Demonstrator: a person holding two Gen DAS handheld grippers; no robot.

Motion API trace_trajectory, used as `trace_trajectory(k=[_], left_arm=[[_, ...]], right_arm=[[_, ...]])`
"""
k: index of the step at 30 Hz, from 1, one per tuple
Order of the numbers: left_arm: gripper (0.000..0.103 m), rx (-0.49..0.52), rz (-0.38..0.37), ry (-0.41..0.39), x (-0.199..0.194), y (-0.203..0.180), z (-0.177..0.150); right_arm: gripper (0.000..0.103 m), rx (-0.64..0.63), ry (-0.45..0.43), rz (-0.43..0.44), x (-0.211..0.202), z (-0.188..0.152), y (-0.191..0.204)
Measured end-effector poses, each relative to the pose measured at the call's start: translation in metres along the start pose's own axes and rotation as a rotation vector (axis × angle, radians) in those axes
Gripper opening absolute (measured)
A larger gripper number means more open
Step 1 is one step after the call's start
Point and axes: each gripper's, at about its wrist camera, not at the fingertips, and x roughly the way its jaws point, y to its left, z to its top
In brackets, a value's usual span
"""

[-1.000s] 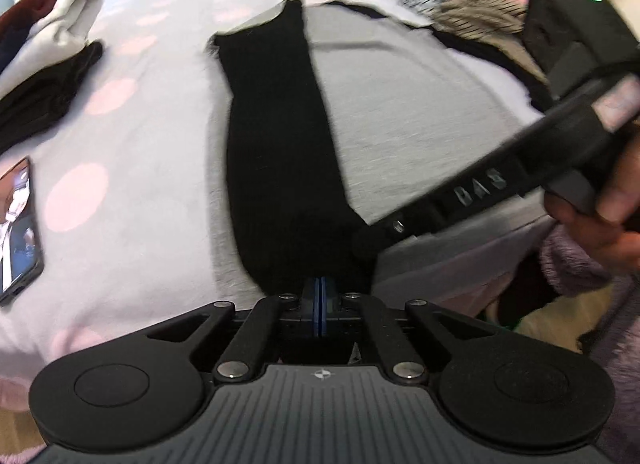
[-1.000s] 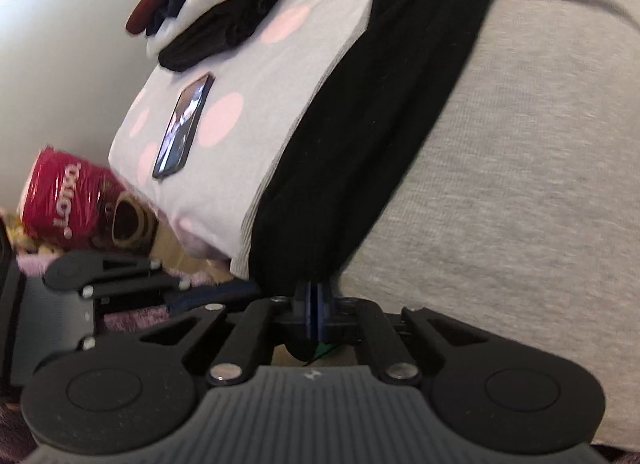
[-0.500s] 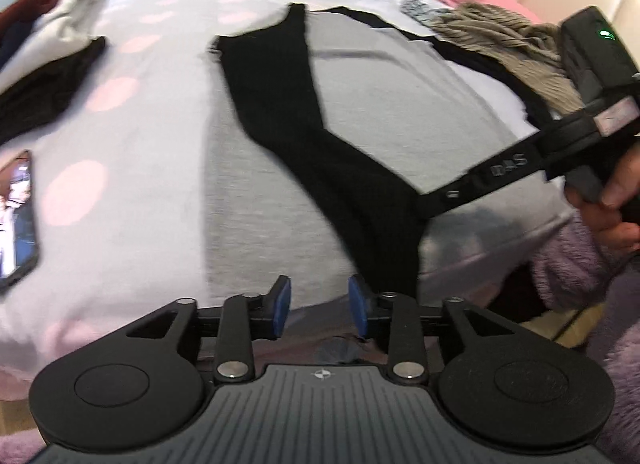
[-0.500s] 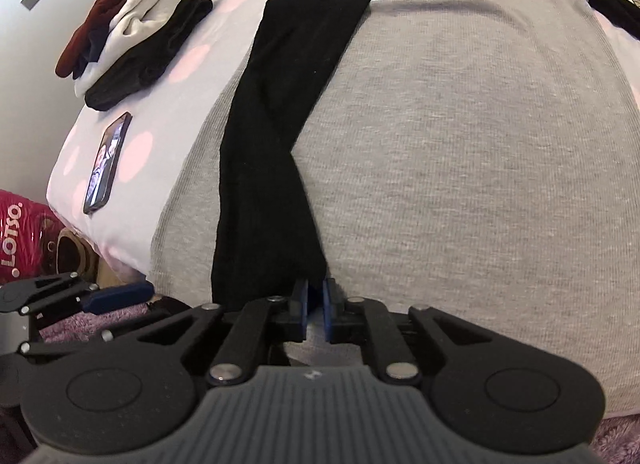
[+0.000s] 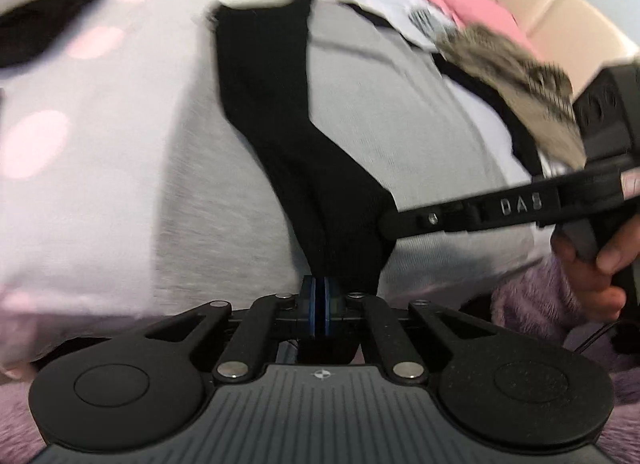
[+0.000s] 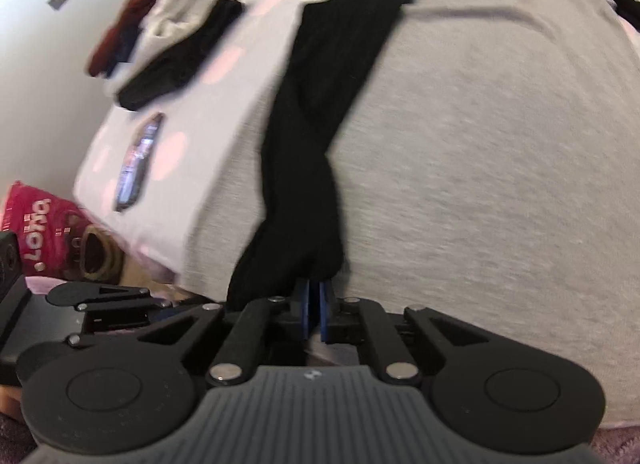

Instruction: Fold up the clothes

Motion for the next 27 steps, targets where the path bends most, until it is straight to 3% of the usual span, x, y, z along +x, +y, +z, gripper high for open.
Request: trace_trajectory(k=[3,8,11,14,16,18,23,27], left_arm=[[0.002,-0.054,0.043,-0.019,-0.022,0.011,-0.003],[0.002,-0.133,0.159,0.015,-0.035,0.026,-0.013],[0.002,-0.170,0.177,0.043,-0.029,0.035,-0.014],[0.003,-0.187,0.211,0.078,-0.023,0.043,-0.013],[0.005,-0.211,0.198,0.061,-0.027,0.048,-0.009],[0.010,-0.201,0.179,0.030,-0.032,0.049,0.003],[0.010,-0.073,0.139,-0.063,-0.035,0.047,0.056],[0.010,-0.026,0.089,-0.129,-0.014,0.050,0.108]], right_arm=[[0.006,-0.052,0.011,0.054,0.001,0.002,0.017],[0.006,-0.133,0.071,0.082,0.013,-0.001,0.037],[0.012,-0.158,0.106,0.061,0.022,-0.001,0.042],[0.026,-0.165,0.106,0.025,0.022,0.002,0.041],[0.028,-0.157,0.085,-0.004,0.017,0.008,0.037],[0.028,-0.148,0.063,-0.034,0.012,0.016,0.032],[0.028,-0.169,0.022,-0.131,0.000,0.052,0.020],[0.028,-0.223,-0.047,-0.176,-0.009,0.089,0.007]])
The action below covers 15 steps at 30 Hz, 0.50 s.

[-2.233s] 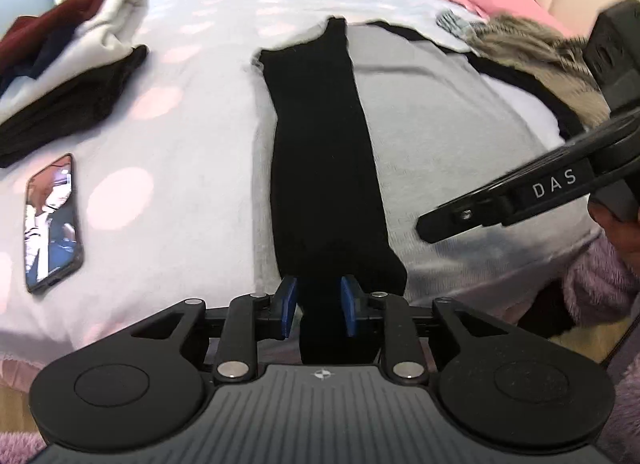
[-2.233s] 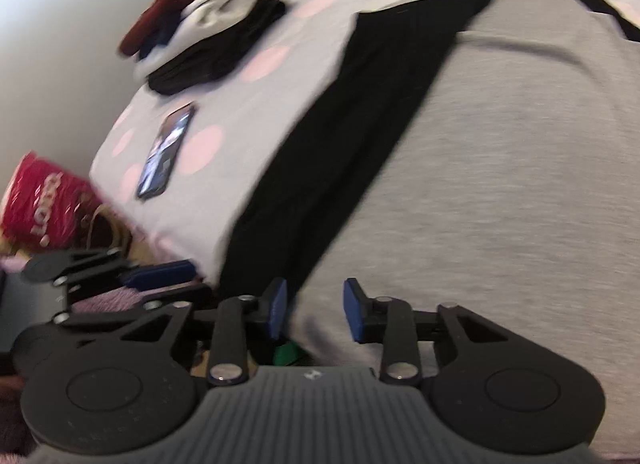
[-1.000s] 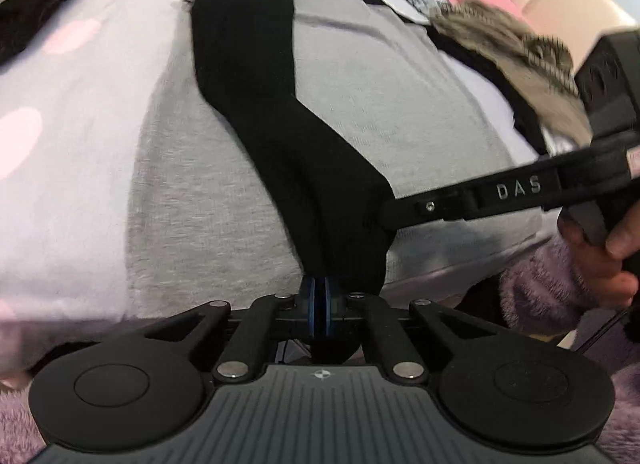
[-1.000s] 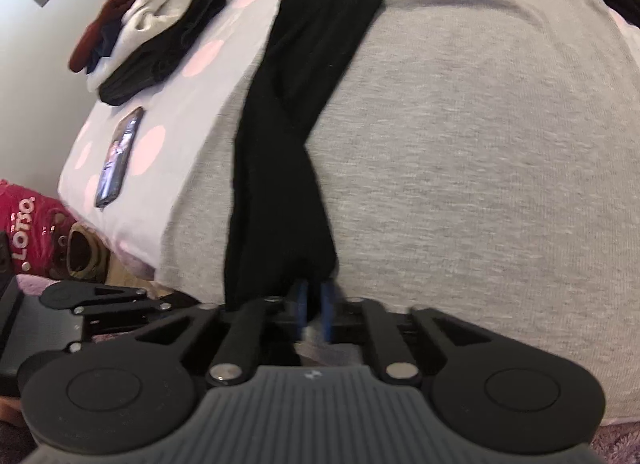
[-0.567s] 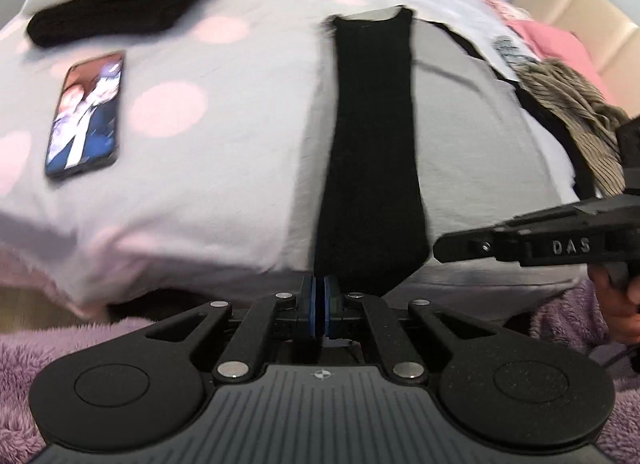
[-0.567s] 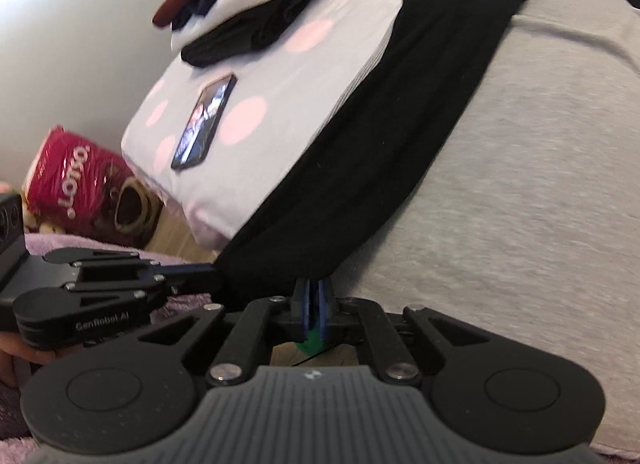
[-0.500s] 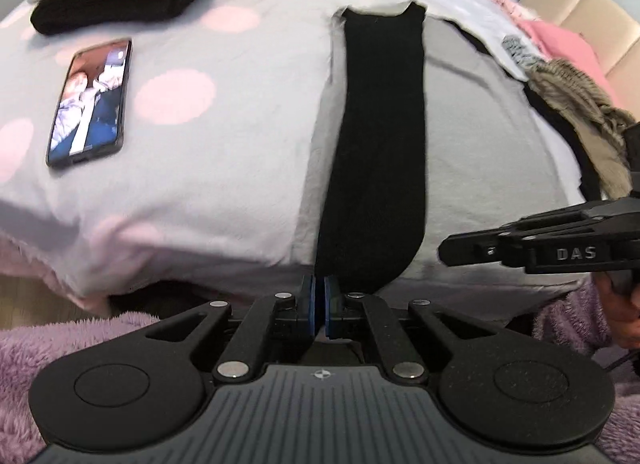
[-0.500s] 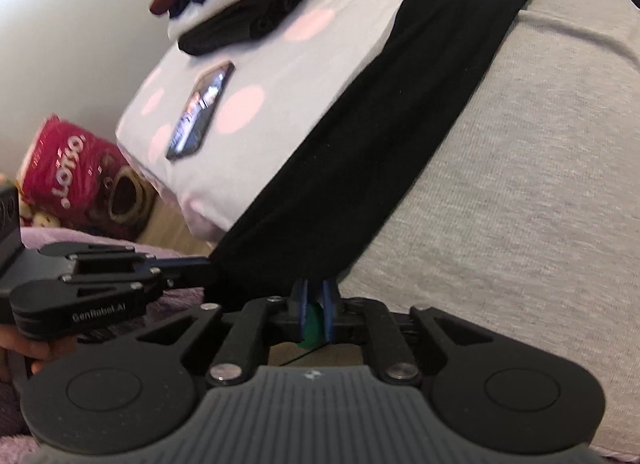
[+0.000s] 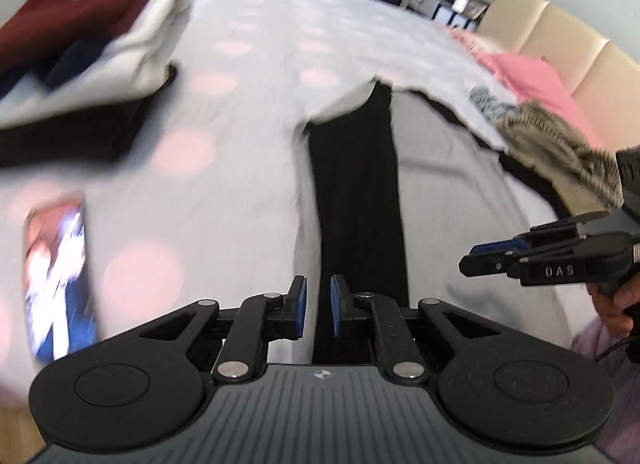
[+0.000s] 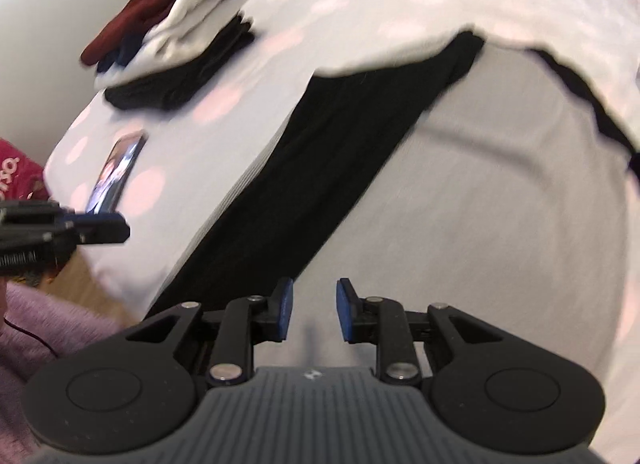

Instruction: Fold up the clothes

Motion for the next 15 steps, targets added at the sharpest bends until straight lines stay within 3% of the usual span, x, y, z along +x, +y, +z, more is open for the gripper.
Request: trace_trajectory(k=[5,10,15], left_arm=[[0.010,-0.009,-0.043,-0.057,0.058,0.008,0.055],[0.018,-0.015,-0.061,-0.020,0.118,0.011,0.090],[0.019,-0.031,-0.086,0.016,0.156,0.019,0.104]], right_arm=[[0.035,0.061,-0.071,-0.018,0.015,0.044,-0.042],[0.038,0.082,-0.105,-0.055,0.047,0.090,-0.080],[0.045,0.141,-0.152,-0.054,0.078,0.133,-0.125]])
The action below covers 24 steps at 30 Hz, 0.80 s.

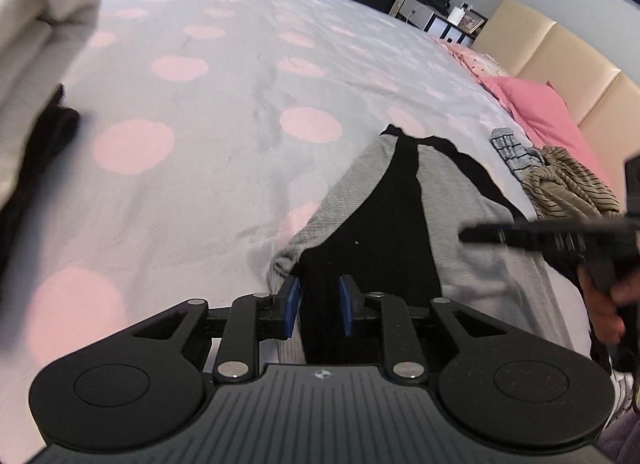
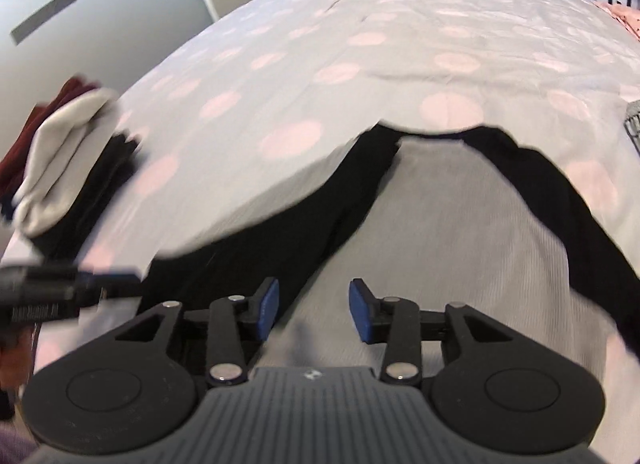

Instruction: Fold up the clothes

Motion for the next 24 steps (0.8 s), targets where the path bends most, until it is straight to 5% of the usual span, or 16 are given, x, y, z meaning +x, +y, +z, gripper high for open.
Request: trace_trajectory(k=[3,8,9,11,12,13,20,24], left_arm=[[0.019,-0.011,-0.008,0.008,0.010,0.005,0.001],[0.012,0.010,-0.023,0.003,0.017,0.005,0.004],[0.004,0.022,-0.018,0.004,0.018,0.004,0.005],[0.002,0.022,-0.014,-0.004,0.016,0.005,0.006],[0.002,0.005,-0.016,-0.017,0.013,0.008,0.006],[0.001,-0.010,-0.013,-0.031,0.010,0.012,0.006],[0.001,-0.153,0.021,-0.109,-0.004,0.046,0.007],[0.001,-0.163,0.019,-0.096,0.005,0.047,0.005]], right_arm=[[0.054,0.036,-0.006,0.004,0.025,0.020,-0.020],[0.054,0.040,-0.008,0.048,0.062,0.041,-0.036],[0.051,0.028,-0.020,0.065,0.066,0.043,-0.036],[0.032,0.002,-0.027,0.104,0.073,0.050,-0.035],[0.013,-0.010,-0.026,0.125,0.076,0.054,-0.034],[0.010,-0.015,-0.028,0.145,0.080,0.059,-0.034],[0.007,0.026,-0.127,0.245,0.099,0.106,-0.024],[0.007,-0.042,-0.059,0.172,0.124,0.108,-0.010]])
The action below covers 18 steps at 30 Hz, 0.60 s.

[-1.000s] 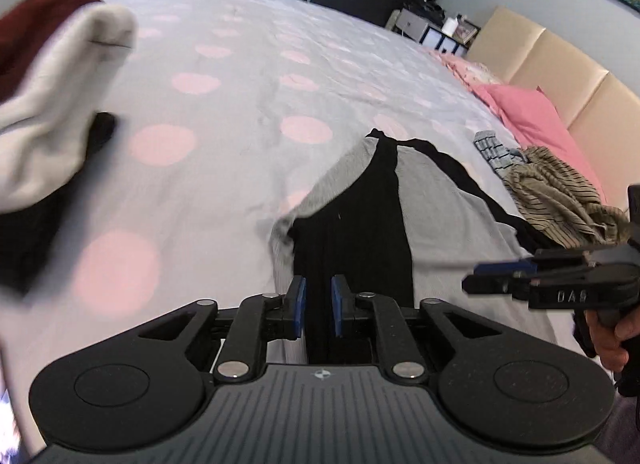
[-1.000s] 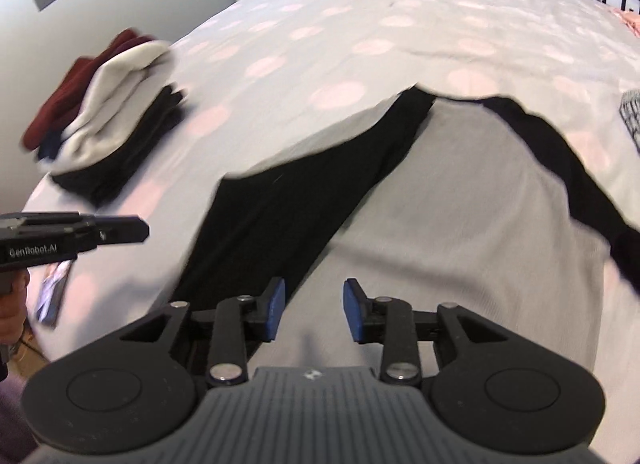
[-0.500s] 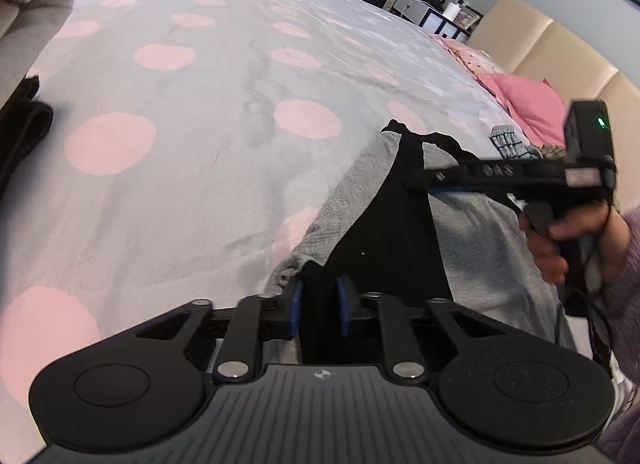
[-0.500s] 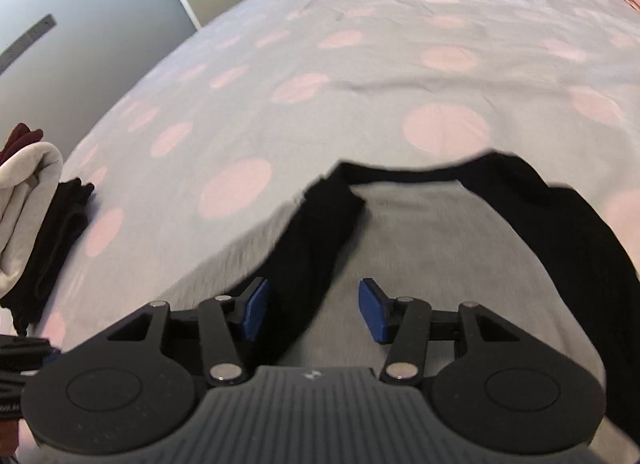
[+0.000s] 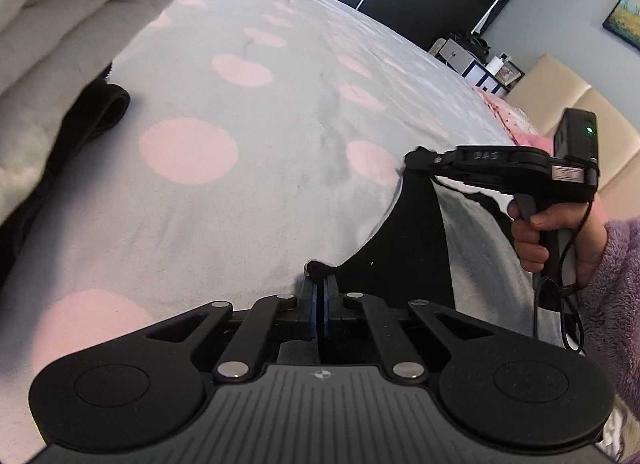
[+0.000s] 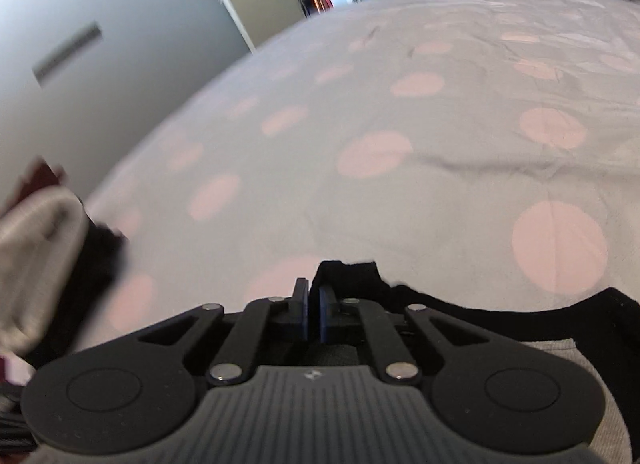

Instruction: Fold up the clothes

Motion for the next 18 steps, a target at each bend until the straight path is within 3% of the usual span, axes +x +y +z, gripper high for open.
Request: trace_trajectory(k=[3,5,7,8,12,18], left_arm=[[0.002,-0.007,-0.009,0.008,0.001,0.001,0.002],[0.007,-0.014,-0.011,0.022,-0.001,0.001,0.004],[0.028,-0.020,0.000,0.020,-0.007,0.001,0.006],[0.030,-0.020,0.007,0.015,-0.013,0.001,0.006],[0.031,-0.014,0.029,0.009,-0.040,0.001,0.003],[0.030,0.097,0.061,0.055,-0.090,-0.019,-0.034]], right_arm=[[0.010,0.030,0.013,0.001,-0.003,-0.001,-0.002],[0.022,0.034,0.020,-0.005,-0.012,0.000,0.001],[0.045,0.015,0.017,-0.023,-0.029,-0.002,0.008],[0.049,0.007,0.015,-0.032,-0.038,-0.004,0.011],[0.052,-0.008,0.041,-0.052,-0.078,-0.023,0.028],[0.050,0.010,0.097,-0.044,-0.132,-0.090,0.065]])
